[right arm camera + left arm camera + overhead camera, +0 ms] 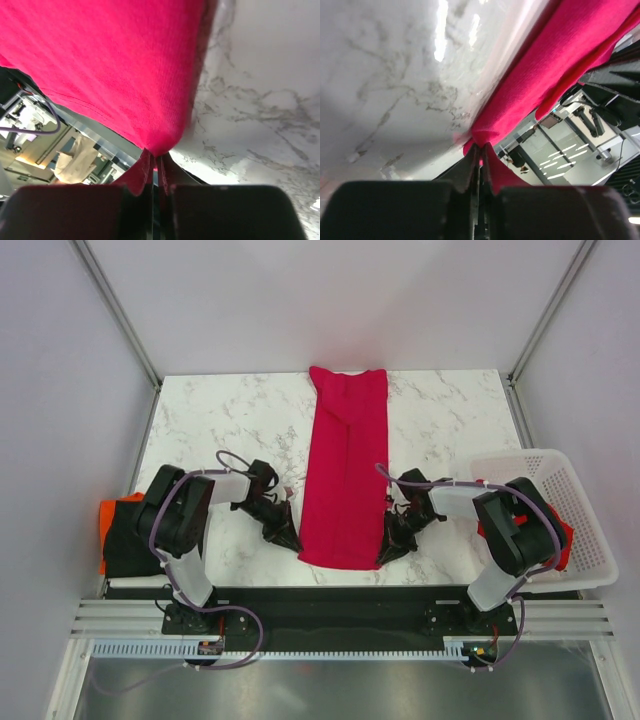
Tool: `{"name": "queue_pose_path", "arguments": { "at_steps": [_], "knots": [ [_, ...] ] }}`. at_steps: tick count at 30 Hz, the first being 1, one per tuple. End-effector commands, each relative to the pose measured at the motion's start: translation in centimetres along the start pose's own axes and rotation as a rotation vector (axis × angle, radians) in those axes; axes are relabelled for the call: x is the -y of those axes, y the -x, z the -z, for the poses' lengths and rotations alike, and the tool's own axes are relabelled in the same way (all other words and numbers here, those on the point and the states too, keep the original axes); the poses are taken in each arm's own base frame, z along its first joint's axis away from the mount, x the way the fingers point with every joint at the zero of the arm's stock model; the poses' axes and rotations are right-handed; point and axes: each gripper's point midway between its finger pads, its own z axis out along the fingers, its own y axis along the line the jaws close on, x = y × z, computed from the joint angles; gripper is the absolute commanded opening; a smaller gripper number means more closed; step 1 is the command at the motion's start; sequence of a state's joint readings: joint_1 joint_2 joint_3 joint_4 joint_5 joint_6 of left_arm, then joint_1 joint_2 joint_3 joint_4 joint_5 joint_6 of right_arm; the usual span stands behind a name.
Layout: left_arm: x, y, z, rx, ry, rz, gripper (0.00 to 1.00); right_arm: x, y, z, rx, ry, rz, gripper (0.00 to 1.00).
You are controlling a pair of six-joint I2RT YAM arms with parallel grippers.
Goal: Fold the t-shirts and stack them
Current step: Fold the tshirt
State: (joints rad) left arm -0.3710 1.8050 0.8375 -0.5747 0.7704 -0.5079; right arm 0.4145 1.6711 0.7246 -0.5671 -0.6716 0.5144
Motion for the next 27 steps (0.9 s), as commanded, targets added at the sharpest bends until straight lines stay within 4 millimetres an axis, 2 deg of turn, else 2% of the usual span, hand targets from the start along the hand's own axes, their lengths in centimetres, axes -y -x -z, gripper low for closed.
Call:
{"name": "queue_pose_path", "arguments": {
  "at_steps": [1,5,8,9,10,11,13,14,16,17,18,19,20,21,22,23,24,26,27],
  "knots": [
    [1.3,0.5,-0.1,-0.003,-0.044,-0.019,0.03,-0.1,1.8,-0.2,0.074,-0.009,0.048,0.02],
    [3.0,1.3,1.4,0.049,-0.079,-0.095,0.02,-1.1,2.8,1.9,0.137,0.023,0.081,0.00],
    [4.9,2.5,3.6,0.105,-0.122,-0.133,0.02,-2.3,4.4,4.9,0.213,0.053,0.114,0.00],
    [5.8,3.0,4.4,0.127,-0.140,-0.147,0.02,-2.8,5.5,6.4,0.254,0.068,0.115,0.00],
    [6.2,3.6,5.3,0.149,-0.157,-0.143,0.02,-3.1,5.5,7.4,0.261,0.076,0.122,0.00],
    [6.9,4.0,6.0,0.162,-0.178,-0.155,0.02,-4.0,6.6,8.7,0.296,0.091,0.143,0.00],
    [8.3,5.4,7.5,0.204,-0.200,-0.193,0.02,-4.3,8.1,10.4,0.341,0.111,0.139,0.00],
    [8.7,6.2,8.1,0.224,-0.207,-0.200,0.02,-5.4,9.4,11.7,0.380,0.126,0.167,0.00],
    [10.0,8.4,9.1,0.264,-0.216,-0.229,0.02,-6.1,11.6,12.7,0.429,0.139,0.182,0.00],
    [10.6,9.3,9.4,0.280,-0.219,-0.245,0.02,-7.1,12.9,13.8,0.466,0.151,0.205,0.00],
    [11.7,11.0,9.8,0.297,-0.231,-0.265,0.02,-7.5,13.7,14.3,0.487,0.157,0.210,0.00],
    [12.3,11.9,10.1,0.311,-0.239,-0.288,0.02,-7.6,14.8,14.2,0.495,0.157,0.212,0.00],
    [12.7,12.9,10.3,0.327,-0.237,-0.307,0.02,-8.3,15.9,15.0,0.524,0.158,0.229,0.00],
    [14.0,14.2,11.3,0.365,-0.241,-0.349,0.02,-8.5,16.5,15.2,0.537,0.155,0.239,0.00],
    [13.8,15.3,10.8,0.365,-0.231,-0.350,0.02,-8.2,17.5,14.9,0.536,0.148,0.238,0.00],
    [14.1,16.1,10.9,0.378,-0.229,-0.362,0.02,-8.7,18.3,15.4,0.555,0.146,0.255,0.00],
    [15.0,16.9,11.5,0.400,-0.238,-0.387,0.02,-8.2,19.2,15.1,0.557,0.129,0.255,0.00],
    [14.8,18.3,10.8,0.394,-0.241,-0.385,0.02,-8.4,20.6,15.6,0.582,0.121,0.275,0.00],
    [15.3,19.0,11.0,0.406,-0.246,-0.401,0.02,-7.9,21.3,15.1,0.576,0.110,0.270,0.00]
  ]
}}
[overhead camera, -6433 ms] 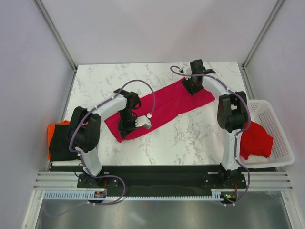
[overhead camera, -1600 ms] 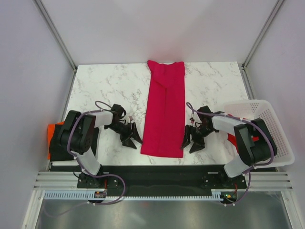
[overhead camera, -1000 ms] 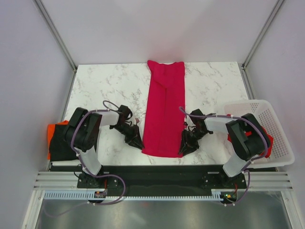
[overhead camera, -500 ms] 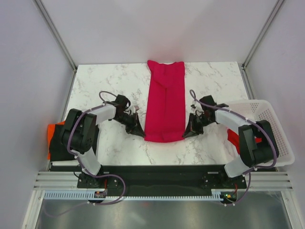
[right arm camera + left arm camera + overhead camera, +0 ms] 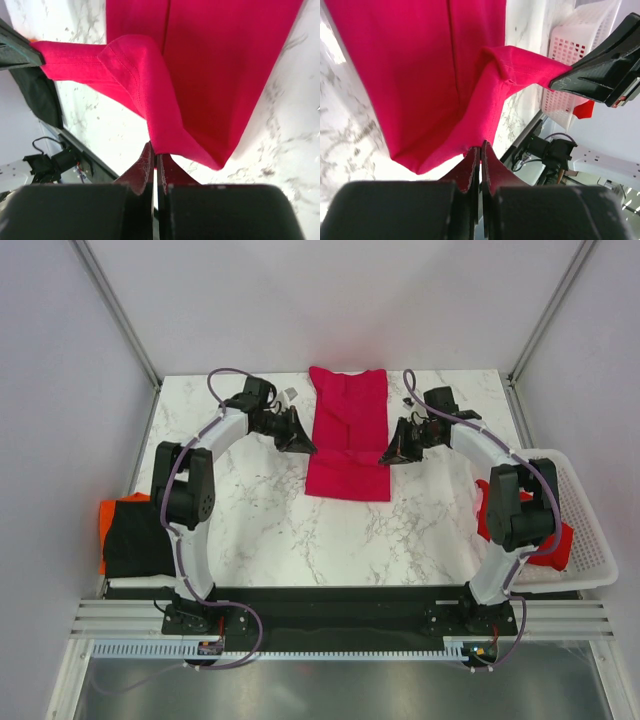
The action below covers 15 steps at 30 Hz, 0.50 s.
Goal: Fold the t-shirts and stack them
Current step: Fold the tshirt
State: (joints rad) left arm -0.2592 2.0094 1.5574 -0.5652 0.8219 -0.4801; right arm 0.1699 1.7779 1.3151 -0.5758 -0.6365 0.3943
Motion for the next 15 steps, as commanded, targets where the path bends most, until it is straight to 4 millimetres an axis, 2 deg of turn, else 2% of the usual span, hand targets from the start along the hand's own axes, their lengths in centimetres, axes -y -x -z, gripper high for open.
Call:
{"name": "queue_pose_path", "arguments": {
  "at_steps": [1,2,3,5,6,8,10,11,15],
  "knots": [
    [0.3,2.3,-0.9,0.023,-0.034,-0.085,0.02,0.8,3.1,-0.7,0.057,-0.020,0.066,0.00],
    [-0.5,2.7,-1.6,0.020,-0.024,-0.081,0.02,1.0,3.6,-0.8,0.063,-0.024,0.069,0.00],
    [-0.2,3.5,-1.6,0.034,-0.024,-0.099,0.02,2.0,3.7,-1.4,0.054,-0.040,0.068,0.00],
    [-1.1,4.2,-2.3,0.037,-0.009,-0.108,0.02,2.4,4.7,-1.6,0.065,-0.048,0.077,0.00],
    [-0.9,5.0,-2.2,0.054,-0.007,-0.127,0.02,3.0,4.9,-2.1,0.059,-0.054,0.083,0.00],
    [-1.4,6.2,-2.7,0.071,0.007,-0.148,0.02,3.0,6.4,-2.1,0.081,-0.058,0.109,0.00],
    [-1.6,6.9,-3.0,0.086,0.018,-0.163,0.02,3.8,7.1,-2.7,0.081,-0.074,0.117,0.00],
    [-1.5,7.6,-2.9,0.102,0.025,-0.176,0.02,3.5,8.1,-2.7,0.097,-0.072,0.130,0.00],
    [-2.6,8.3,-3.4,0.112,0.058,-0.182,0.02,4.2,9.3,-3.9,0.096,-0.081,0.140,0.00]
  ]
}}
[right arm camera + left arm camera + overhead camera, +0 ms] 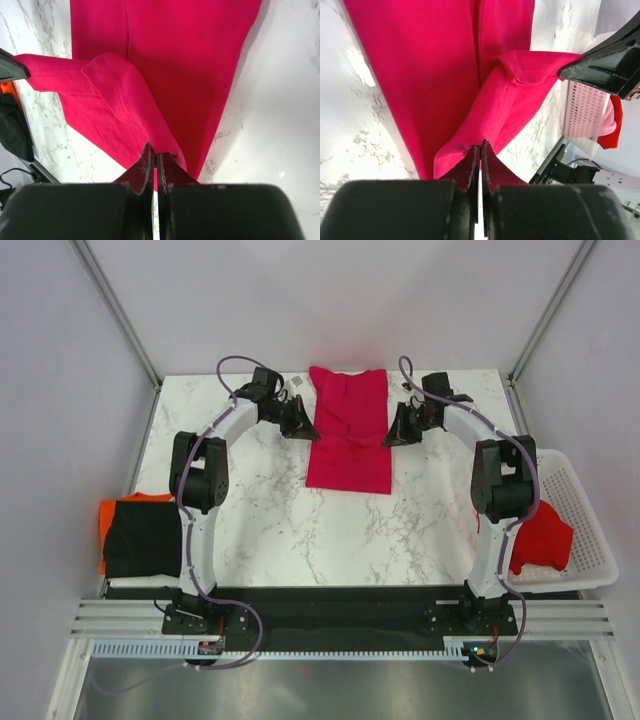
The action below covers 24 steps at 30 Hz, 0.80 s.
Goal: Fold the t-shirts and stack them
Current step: Fold the tshirt
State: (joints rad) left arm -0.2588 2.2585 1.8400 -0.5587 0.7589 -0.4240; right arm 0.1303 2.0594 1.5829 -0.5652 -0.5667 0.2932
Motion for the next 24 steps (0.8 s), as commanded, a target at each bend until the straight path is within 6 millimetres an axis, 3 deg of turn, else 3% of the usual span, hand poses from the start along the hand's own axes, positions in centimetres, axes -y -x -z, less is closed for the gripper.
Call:
{"name": "queue_pose_path", "arguments": {
  "at_steps": [1,11,14,16,18,19,20,22,23,24],
  "knots": [
    [-0.1,2.3,0.1,0.060,0.015,-0.098,0.02,-0.1,3.0,-0.2,0.062,-0.003,0.072,0.00],
    [-1.8,2.5,-0.4,0.074,0.084,-0.090,0.03,1.4,3.3,-2.2,0.042,-0.034,0.082,0.04],
    [-1.9,2.6,-0.2,0.082,0.107,-0.083,0.28,1.1,4.1,-1.8,0.065,-0.042,0.089,0.32],
    [-2.2,2.6,0.4,0.090,0.147,-0.082,0.38,0.8,4.9,-0.7,0.091,-0.050,0.114,0.52],
    [-1.7,2.4,2.3,0.101,0.187,-0.100,0.50,0.1,5.9,1.3,0.128,-0.053,0.128,0.55],
    [-2.8,1.5,2.9,0.093,0.231,-0.077,0.53,0.6,6.0,2.2,0.138,-0.063,0.118,0.56],
    [-1.8,1.4,4.2,0.111,0.235,-0.085,0.55,0.1,6.2,3.6,0.160,-0.065,0.118,0.56],
    [-2.7,-1.0,4.9,0.066,0.229,-0.026,0.56,1.3,4.3,4.4,0.123,-0.075,0.070,0.57],
    [-2.2,-1.6,5.4,0.060,0.208,-0.016,0.57,1.0,3.4,5.1,0.111,-0.069,0.057,0.57],
    [-2.1,-2.4,5.6,0.042,0.188,0.003,0.57,1.9,0.9,4.5,0.056,-0.070,0.015,0.58]
  ]
}}
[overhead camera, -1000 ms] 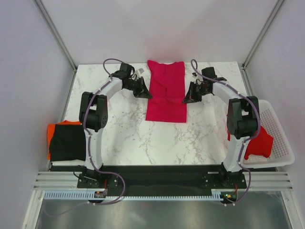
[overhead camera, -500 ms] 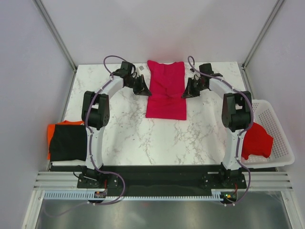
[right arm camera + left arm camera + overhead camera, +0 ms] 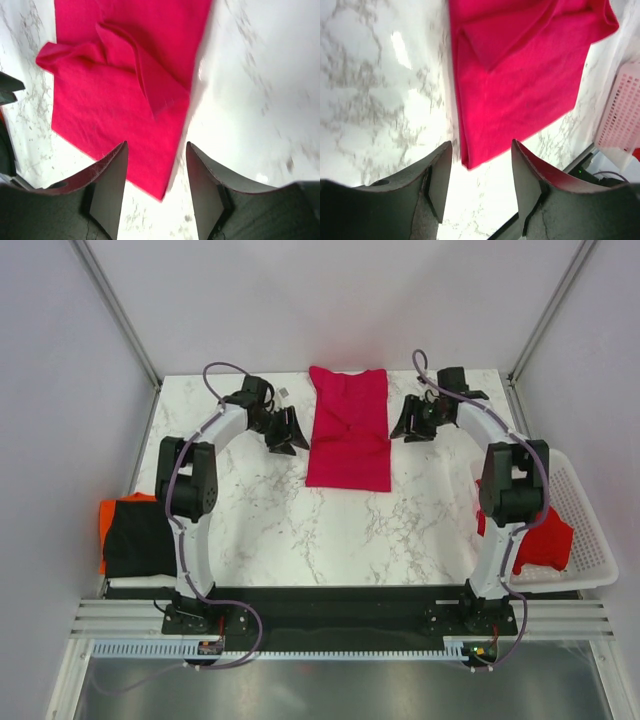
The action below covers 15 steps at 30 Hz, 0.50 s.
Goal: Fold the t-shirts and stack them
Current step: Fold the tshirt
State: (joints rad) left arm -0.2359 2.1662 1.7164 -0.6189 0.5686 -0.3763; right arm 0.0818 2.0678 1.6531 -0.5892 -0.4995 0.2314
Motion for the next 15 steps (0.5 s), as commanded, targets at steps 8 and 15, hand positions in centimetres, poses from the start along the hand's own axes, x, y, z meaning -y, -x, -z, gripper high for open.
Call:
{"name": "queue_pose_path", "arguments": {
  "at_steps": [8,15],
  "knots": [
    [0.5,-8.2,1.8,-0.174,-0.161,0.169,0.64,-0.5,-12.1,1.3,-0.214,0.126,-0.301,0.58],
    [-0.2,-8.9,0.2,-0.215,-0.178,0.226,0.66,-0.2,-12.9,-0.1,-0.241,0.144,-0.368,0.57]
  ]
}}
